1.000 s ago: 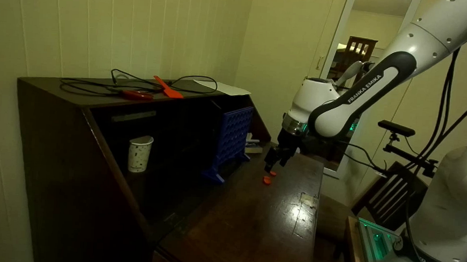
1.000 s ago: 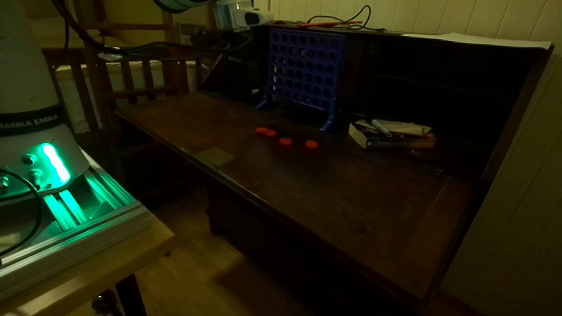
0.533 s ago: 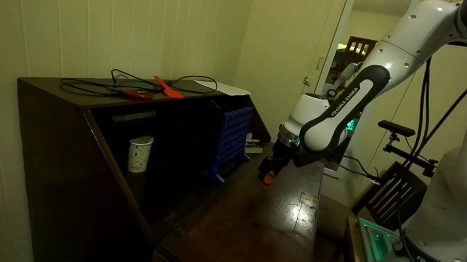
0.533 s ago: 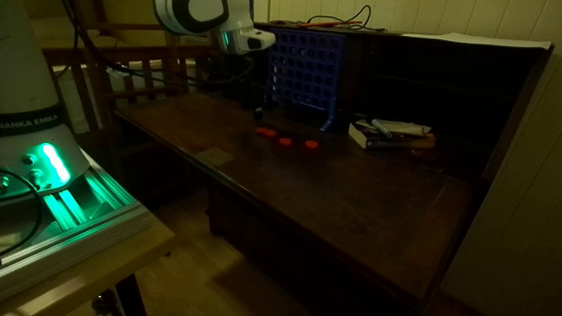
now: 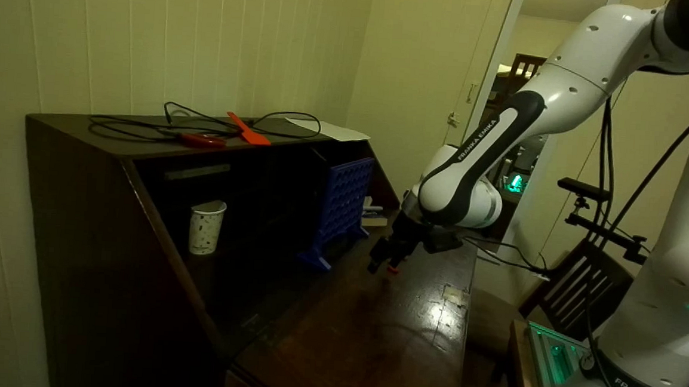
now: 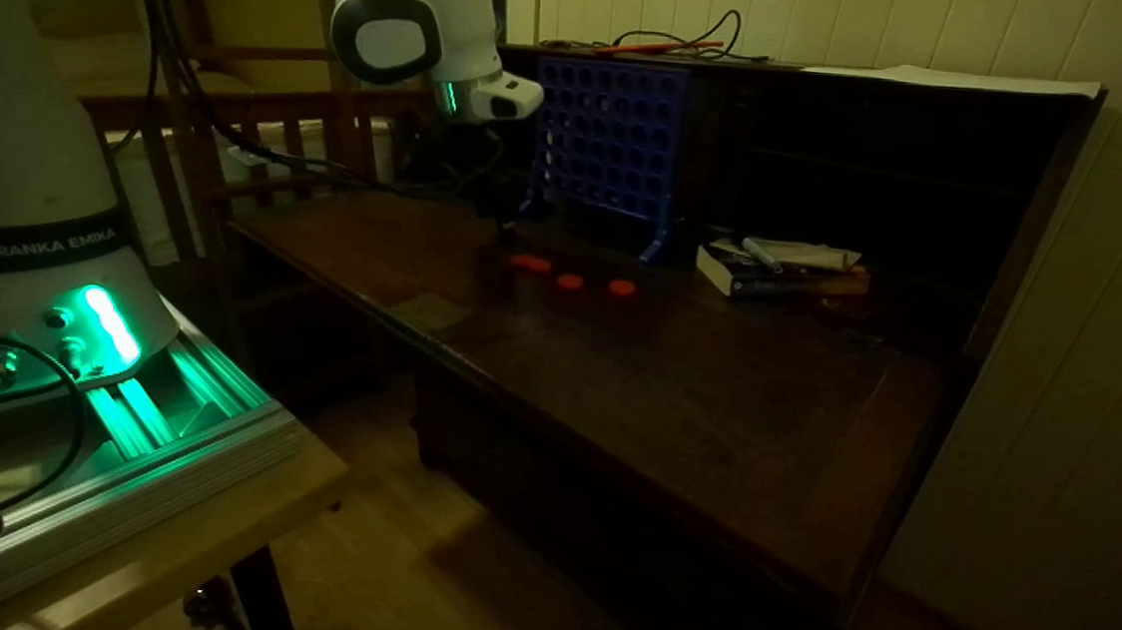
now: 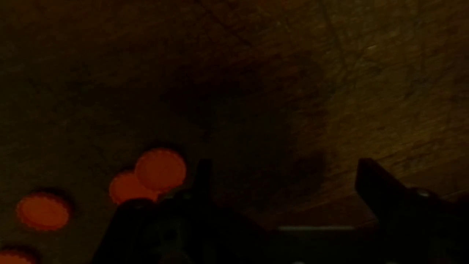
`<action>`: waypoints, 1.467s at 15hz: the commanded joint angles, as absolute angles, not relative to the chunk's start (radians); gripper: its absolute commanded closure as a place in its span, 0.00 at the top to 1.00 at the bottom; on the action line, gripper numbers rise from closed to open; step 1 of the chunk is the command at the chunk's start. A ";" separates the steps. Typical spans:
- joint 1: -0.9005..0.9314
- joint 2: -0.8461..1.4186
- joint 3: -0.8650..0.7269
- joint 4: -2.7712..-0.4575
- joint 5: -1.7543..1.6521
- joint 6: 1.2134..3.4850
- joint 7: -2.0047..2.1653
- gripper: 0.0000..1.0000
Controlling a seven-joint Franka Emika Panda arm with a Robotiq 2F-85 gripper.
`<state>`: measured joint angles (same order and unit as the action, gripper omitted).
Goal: Pick up the orange object and put it in the blue object
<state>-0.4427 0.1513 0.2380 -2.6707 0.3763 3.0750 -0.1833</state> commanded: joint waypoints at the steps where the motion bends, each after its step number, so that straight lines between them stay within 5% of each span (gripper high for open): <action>1: -0.537 0.181 0.301 -2.639 0.451 3.081 -0.302 1.00; 22: -0.689 0.290 0.424 -2.611 0.419 3.177 -0.436 1.00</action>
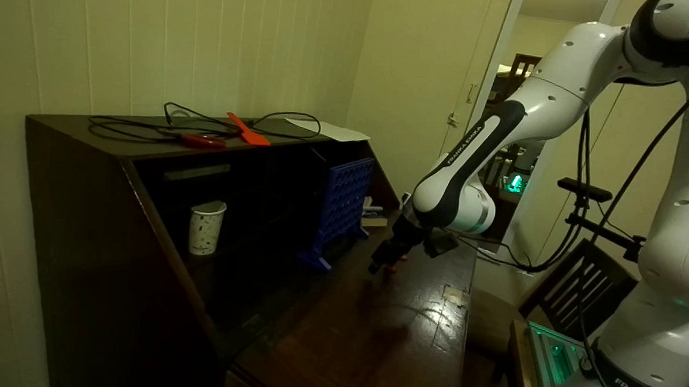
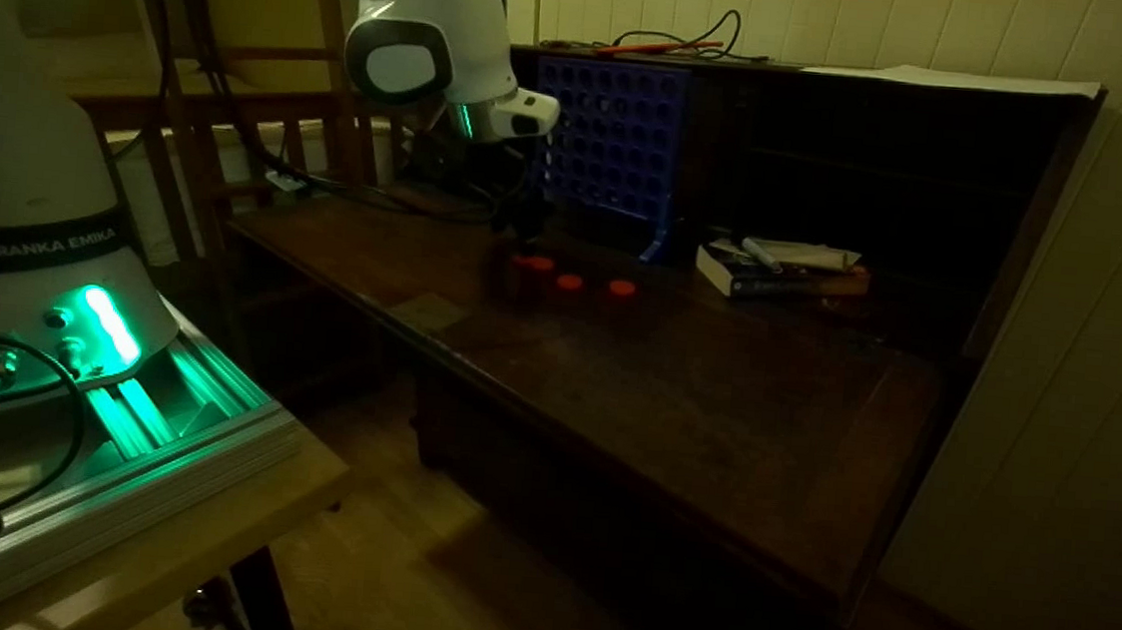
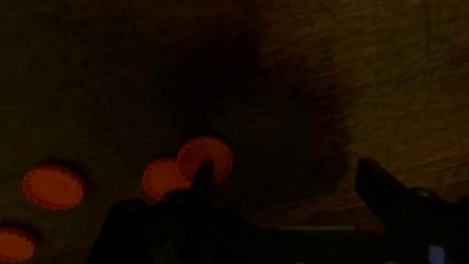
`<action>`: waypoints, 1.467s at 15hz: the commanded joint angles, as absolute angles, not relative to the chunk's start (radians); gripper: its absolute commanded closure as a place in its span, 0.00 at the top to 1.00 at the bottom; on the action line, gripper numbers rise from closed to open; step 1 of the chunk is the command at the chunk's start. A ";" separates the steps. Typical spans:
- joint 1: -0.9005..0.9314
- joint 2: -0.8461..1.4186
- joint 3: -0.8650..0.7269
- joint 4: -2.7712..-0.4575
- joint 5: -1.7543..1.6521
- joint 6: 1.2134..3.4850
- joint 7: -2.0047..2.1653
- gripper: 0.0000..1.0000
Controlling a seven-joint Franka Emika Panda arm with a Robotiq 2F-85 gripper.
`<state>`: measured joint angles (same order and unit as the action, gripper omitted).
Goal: Pick up the orange object and put it in the blue object
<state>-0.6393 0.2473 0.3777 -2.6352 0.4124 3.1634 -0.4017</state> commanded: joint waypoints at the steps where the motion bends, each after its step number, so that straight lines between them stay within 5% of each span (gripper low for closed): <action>1: -0.708 0.290 0.445 -2.608 0.421 3.163 -0.441 1.00; 10: -0.658 0.209 0.380 -2.632 0.383 2.924 -0.346 1.00; 22: -0.760 0.150 0.579 -2.601 0.585 2.832 -0.525 1.00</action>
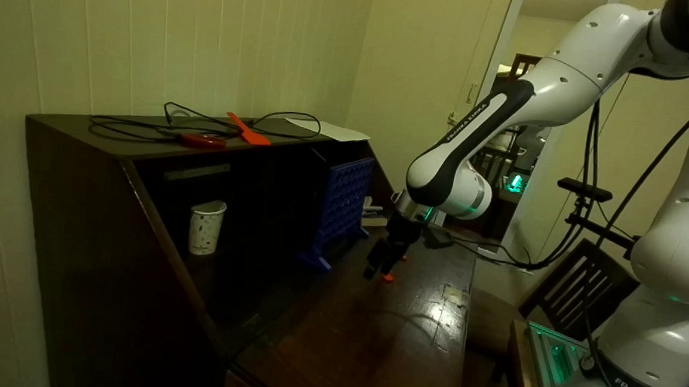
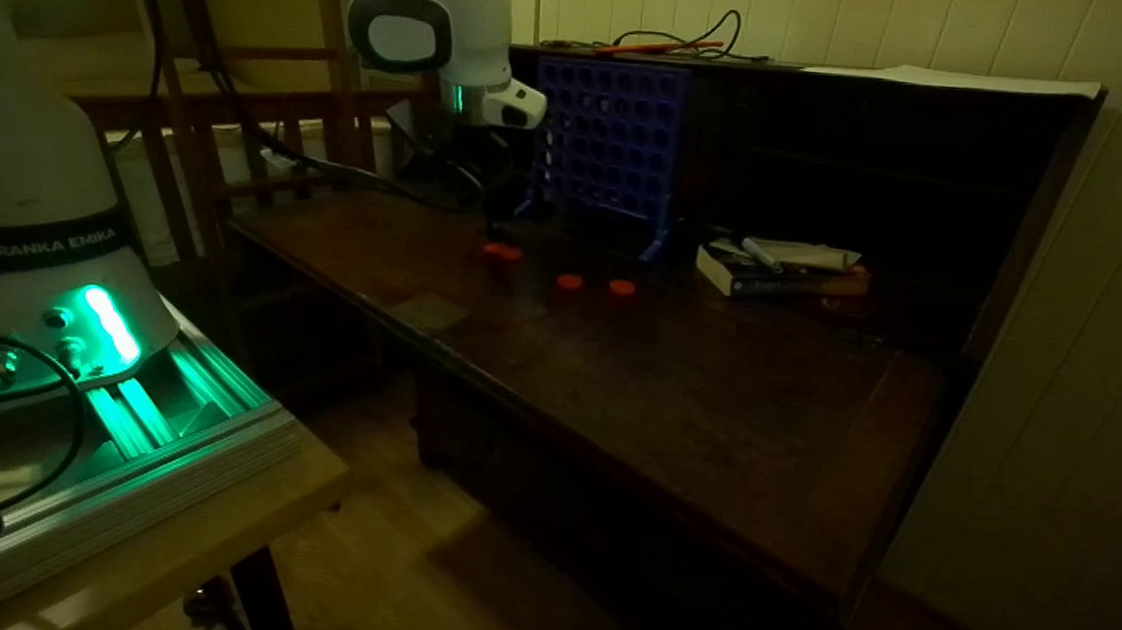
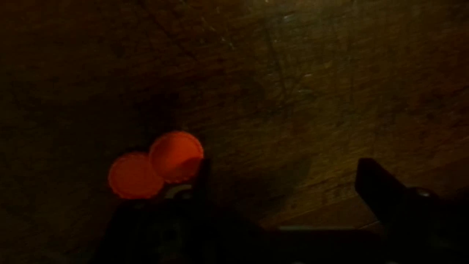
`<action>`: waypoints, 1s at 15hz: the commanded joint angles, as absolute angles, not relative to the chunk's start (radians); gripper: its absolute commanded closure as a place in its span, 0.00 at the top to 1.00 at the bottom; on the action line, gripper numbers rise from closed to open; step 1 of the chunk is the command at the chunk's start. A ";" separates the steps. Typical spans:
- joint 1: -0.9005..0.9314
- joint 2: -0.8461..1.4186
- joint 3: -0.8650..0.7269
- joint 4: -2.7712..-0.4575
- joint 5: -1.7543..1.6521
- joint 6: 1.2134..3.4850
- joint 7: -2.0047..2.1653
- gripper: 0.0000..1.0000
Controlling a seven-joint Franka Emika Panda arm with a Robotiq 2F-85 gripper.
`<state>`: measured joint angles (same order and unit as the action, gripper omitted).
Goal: Pick up the orange object and put it in the blue object
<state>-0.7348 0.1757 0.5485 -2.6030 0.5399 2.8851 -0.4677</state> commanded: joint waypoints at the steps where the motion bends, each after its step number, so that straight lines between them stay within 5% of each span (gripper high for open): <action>1: -0.764 0.145 0.584 -2.602 0.591 2.824 -0.534 1.00; 15: -0.755 0.139 0.498 -2.621 0.513 2.906 -0.503 1.00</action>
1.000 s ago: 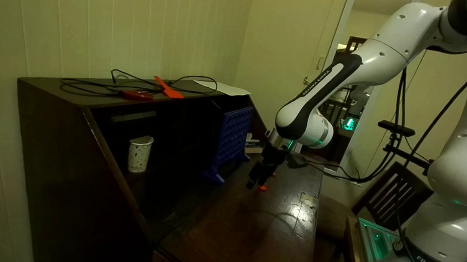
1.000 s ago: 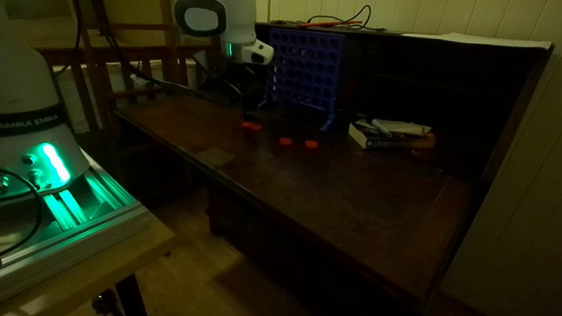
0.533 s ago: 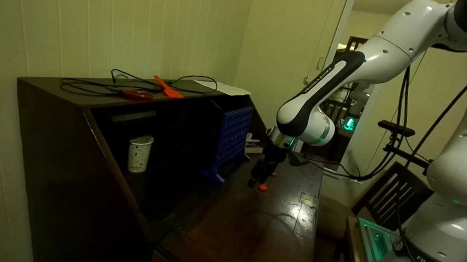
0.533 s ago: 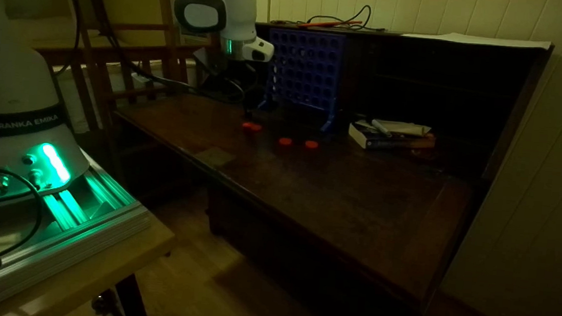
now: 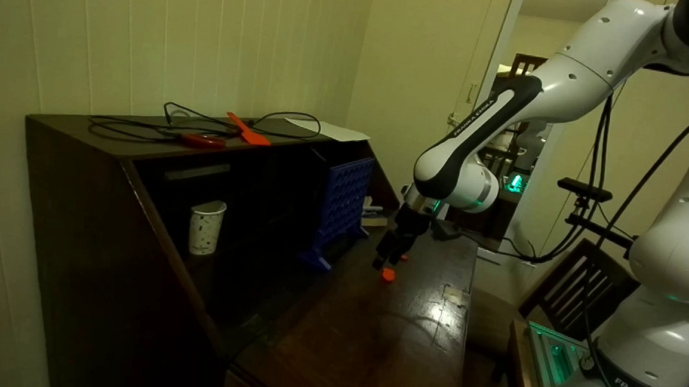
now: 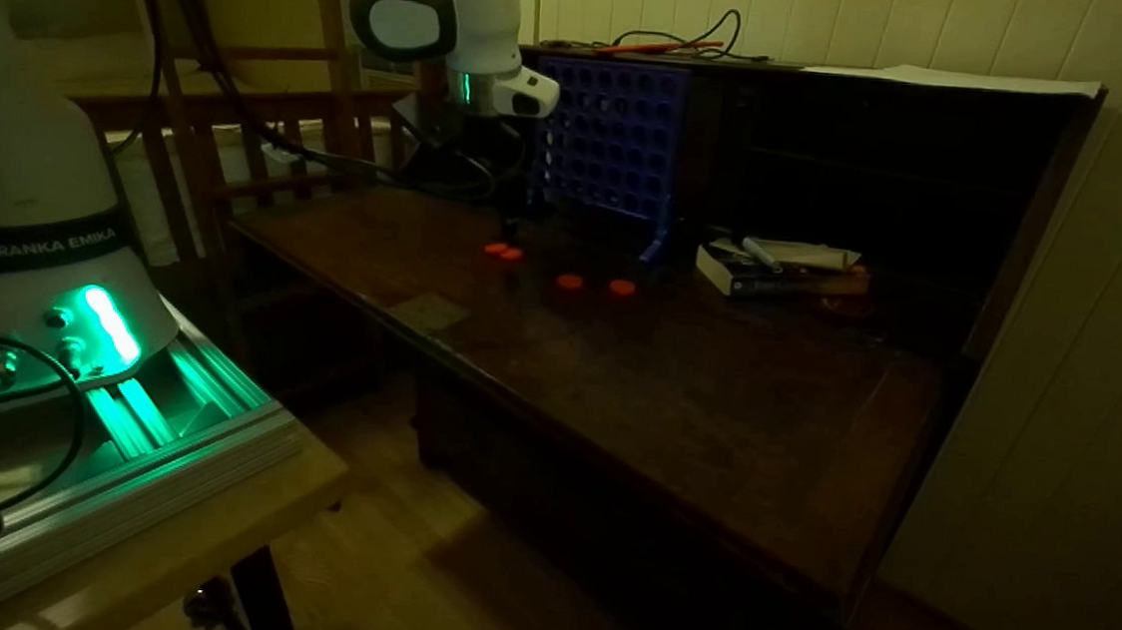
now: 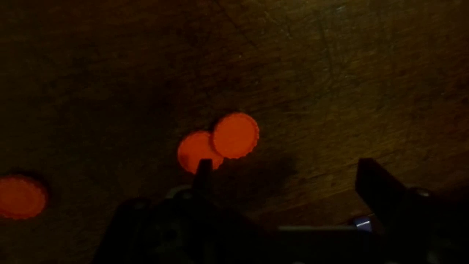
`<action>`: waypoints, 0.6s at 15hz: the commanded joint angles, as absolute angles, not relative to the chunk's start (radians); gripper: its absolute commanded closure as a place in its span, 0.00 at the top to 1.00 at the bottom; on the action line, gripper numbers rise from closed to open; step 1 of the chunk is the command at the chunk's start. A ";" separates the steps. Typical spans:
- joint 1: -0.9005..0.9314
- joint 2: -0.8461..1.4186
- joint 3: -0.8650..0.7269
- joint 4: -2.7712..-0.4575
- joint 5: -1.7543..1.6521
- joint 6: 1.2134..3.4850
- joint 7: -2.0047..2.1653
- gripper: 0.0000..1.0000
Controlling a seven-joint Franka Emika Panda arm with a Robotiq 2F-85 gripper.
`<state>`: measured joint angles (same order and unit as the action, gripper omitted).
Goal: Pick up the orange object and put it in the blue object
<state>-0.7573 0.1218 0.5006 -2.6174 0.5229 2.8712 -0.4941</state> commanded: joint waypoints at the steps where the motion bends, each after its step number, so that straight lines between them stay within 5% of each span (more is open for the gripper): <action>1: -0.749 0.141 0.490 -2.625 0.491 2.910 -0.484 1.00; 9: -0.731 0.205 0.447 -2.619 0.411 2.979 -0.458 1.00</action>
<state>-0.7500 0.1734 0.4740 -2.6175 0.4544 2.9303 -0.4848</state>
